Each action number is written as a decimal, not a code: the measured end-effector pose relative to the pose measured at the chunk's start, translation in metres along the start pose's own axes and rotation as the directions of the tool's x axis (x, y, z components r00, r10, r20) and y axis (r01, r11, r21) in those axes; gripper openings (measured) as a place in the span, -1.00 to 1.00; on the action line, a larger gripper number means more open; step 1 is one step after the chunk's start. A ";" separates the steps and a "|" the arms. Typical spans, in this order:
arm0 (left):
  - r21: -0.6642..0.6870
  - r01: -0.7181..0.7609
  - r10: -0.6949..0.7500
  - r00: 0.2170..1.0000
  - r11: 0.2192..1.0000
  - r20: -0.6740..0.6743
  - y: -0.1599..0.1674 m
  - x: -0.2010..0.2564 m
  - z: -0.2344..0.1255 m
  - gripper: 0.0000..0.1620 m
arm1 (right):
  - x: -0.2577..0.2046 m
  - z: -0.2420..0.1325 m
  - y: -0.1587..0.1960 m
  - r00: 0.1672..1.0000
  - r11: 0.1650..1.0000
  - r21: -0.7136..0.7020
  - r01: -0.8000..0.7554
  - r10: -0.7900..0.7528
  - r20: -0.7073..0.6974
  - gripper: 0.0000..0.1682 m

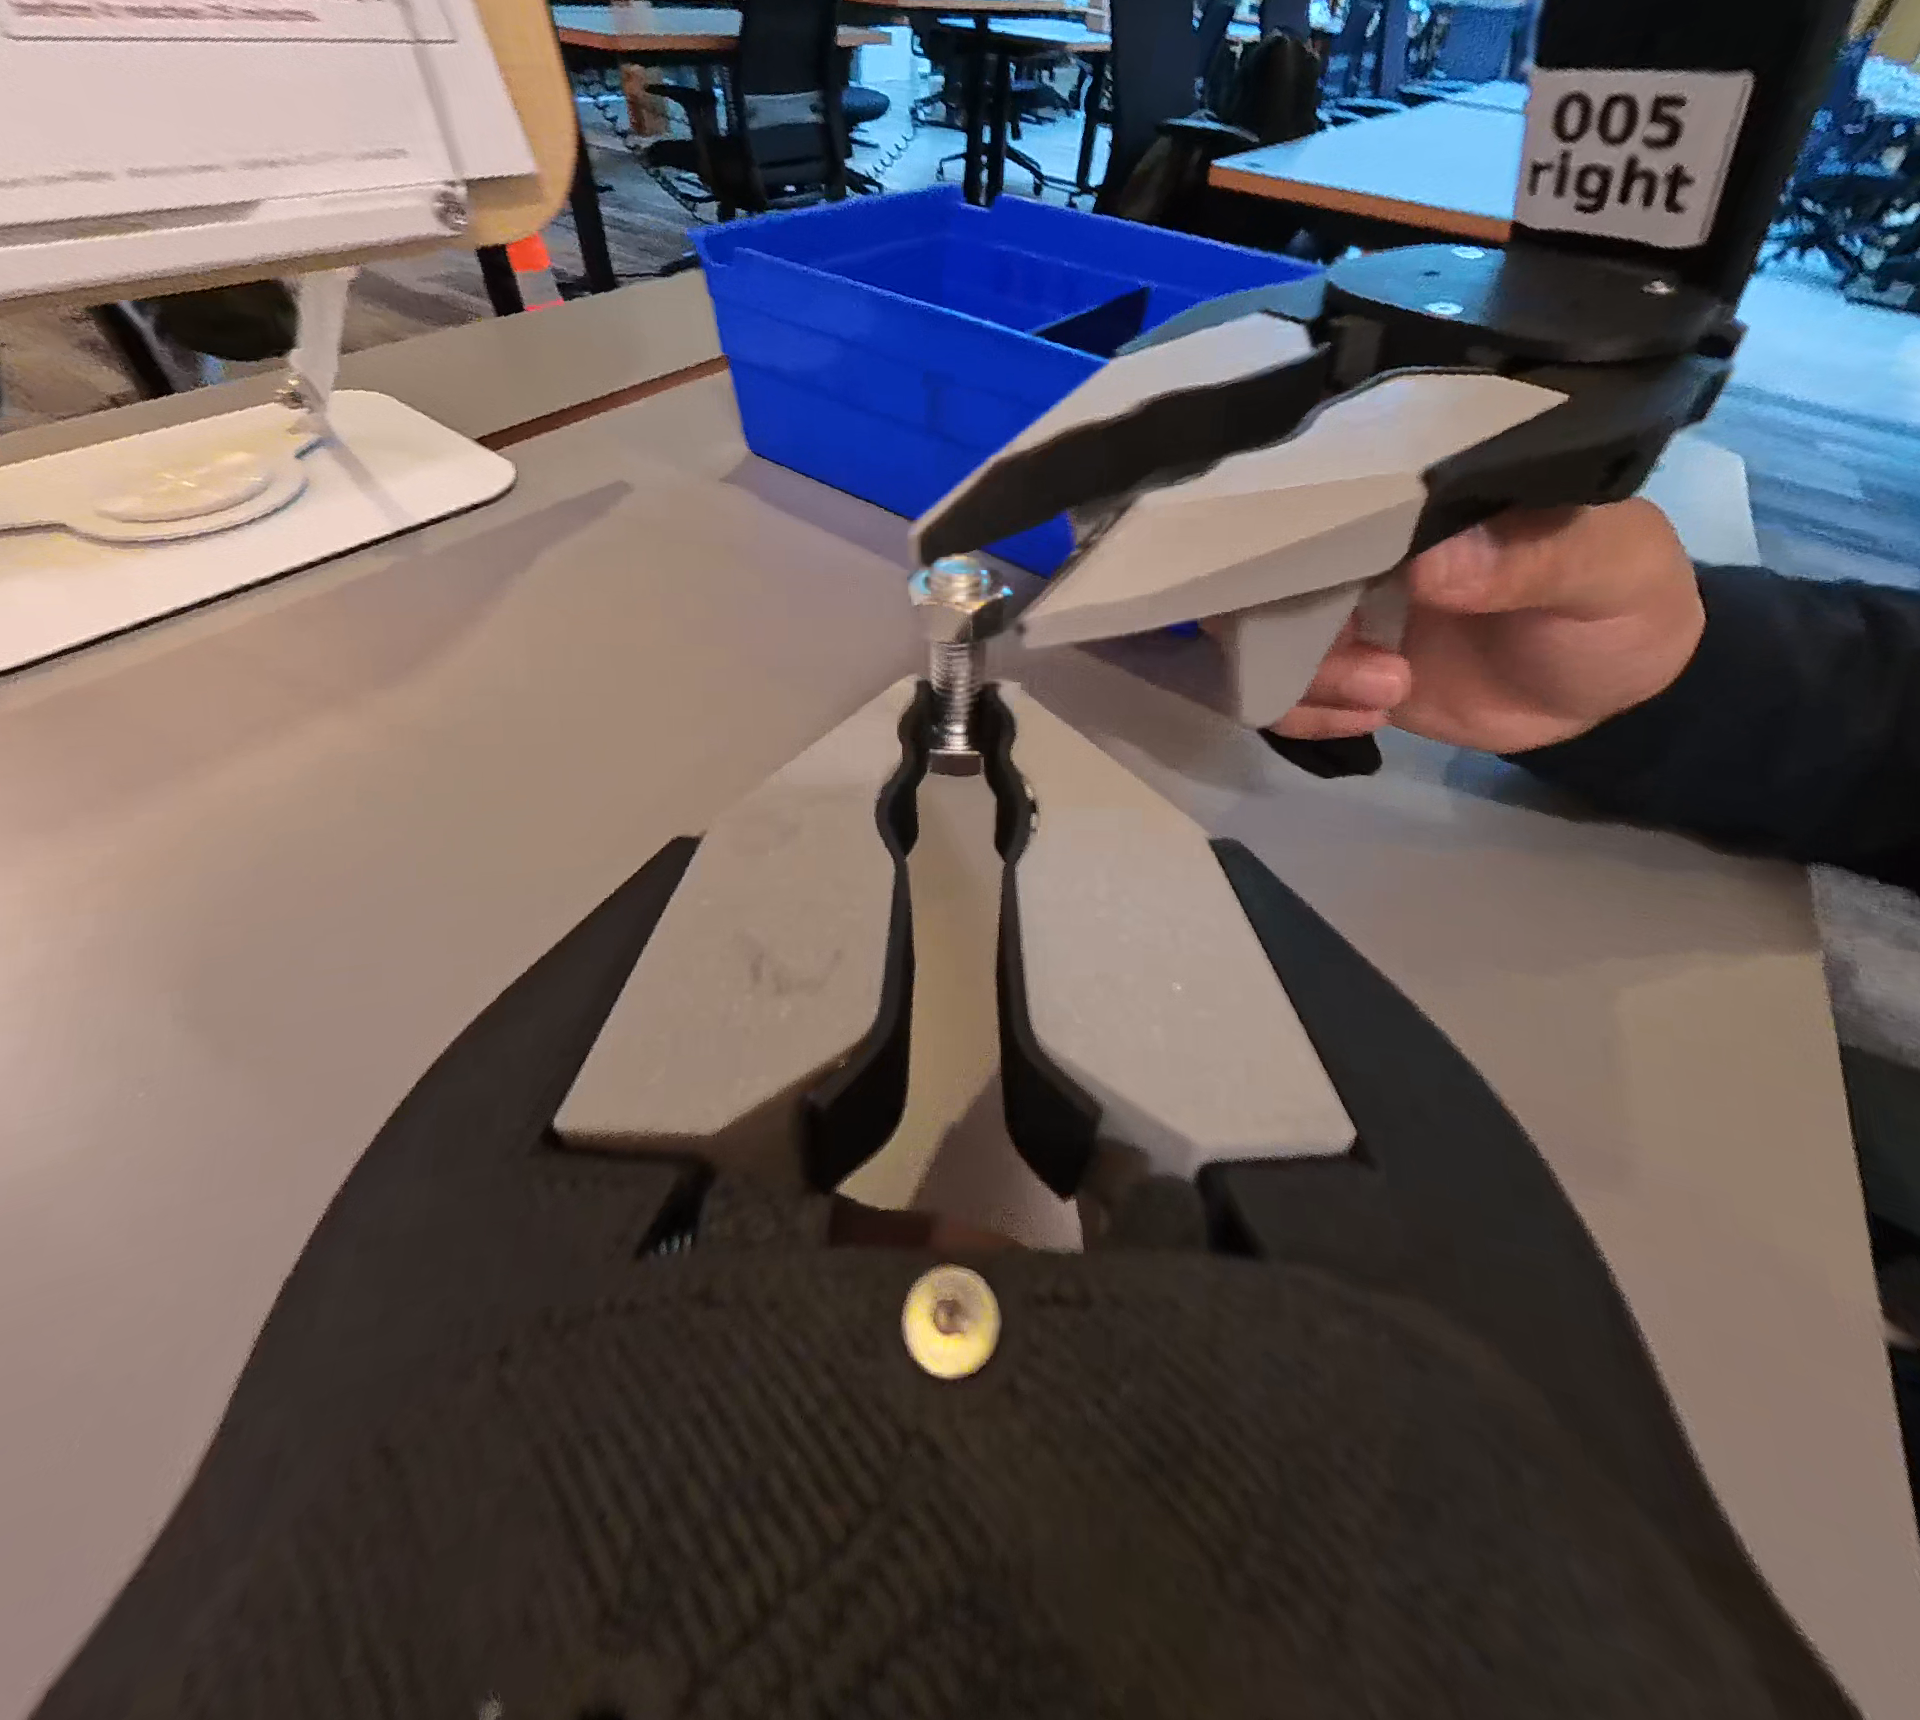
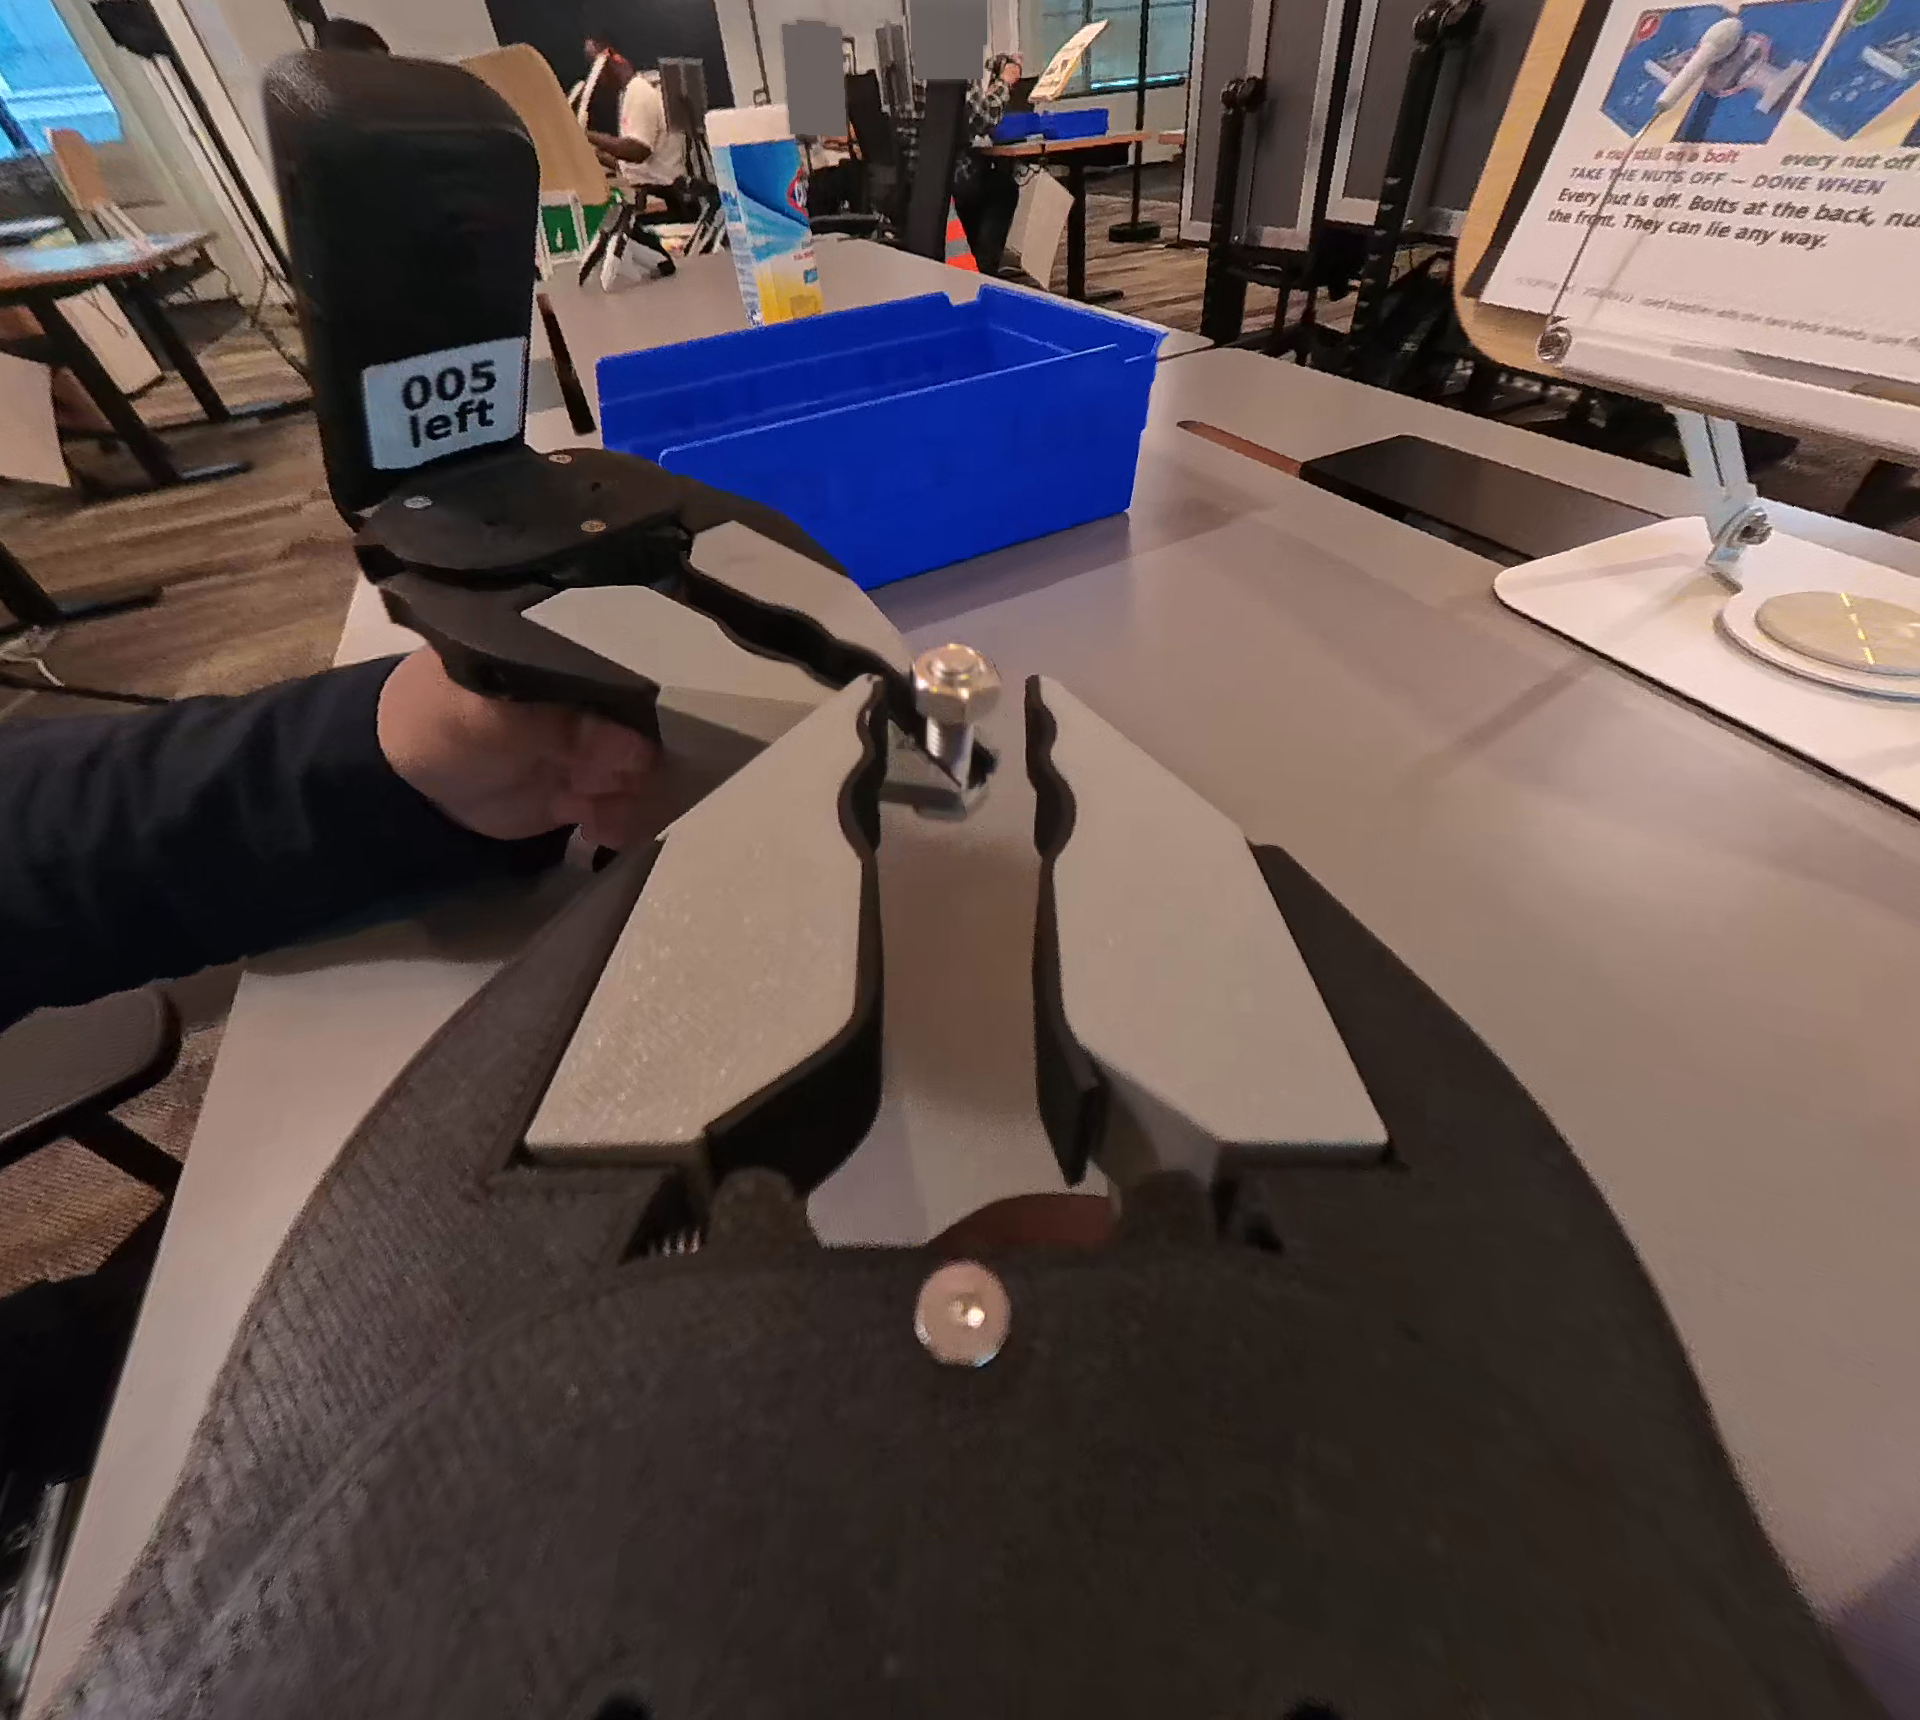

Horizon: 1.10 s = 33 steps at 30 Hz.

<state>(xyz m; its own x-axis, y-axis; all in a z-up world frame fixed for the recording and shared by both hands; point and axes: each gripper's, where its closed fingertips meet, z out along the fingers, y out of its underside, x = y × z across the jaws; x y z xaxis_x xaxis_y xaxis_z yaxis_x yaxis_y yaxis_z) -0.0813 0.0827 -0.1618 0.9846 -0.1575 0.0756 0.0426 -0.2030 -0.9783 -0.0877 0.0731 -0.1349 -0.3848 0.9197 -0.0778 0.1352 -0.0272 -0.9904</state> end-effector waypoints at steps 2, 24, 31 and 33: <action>0.018 0.026 -0.026 1.000 0.999 0.006 -0.003 -0.005 -0.003 -0.92 | 0.002 -0.002 -0.001 1.000 1.000 0.007 -0.022 0.022 0.009 -0.79; 0.002 -0.002 0.002 0.997 1.000 -0.083 0.000 0.014 0.000 -0.92 | -0.012 0.005 0.004 0.998 1.000 -0.008 -0.011 0.012 0.061 -0.74; -0.004 -0.023 0.023 0.999 1.000 -0.042 0.002 0.009 0.002 -0.92 | -0.003 0.002 0.003 0.999 0.999 -0.009 -0.037 0.037 0.039 -0.78; 0.023 0.034 -0.034 0.999 0.999 -0.012 -0.003 -0.003 -0.003 -0.92 | 0.002 -0.001 0.001 0.998 0.999 0.001 -0.054 0.054 0.032 -0.81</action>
<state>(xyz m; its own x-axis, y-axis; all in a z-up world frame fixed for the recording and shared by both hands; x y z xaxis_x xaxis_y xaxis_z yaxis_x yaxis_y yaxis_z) -0.0847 0.0808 -0.1587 0.9805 -0.1620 0.1111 0.0802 -0.1863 -0.9792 -0.0869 0.0754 -0.1357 -0.4059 0.9039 -0.1347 0.1545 -0.0774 -0.9850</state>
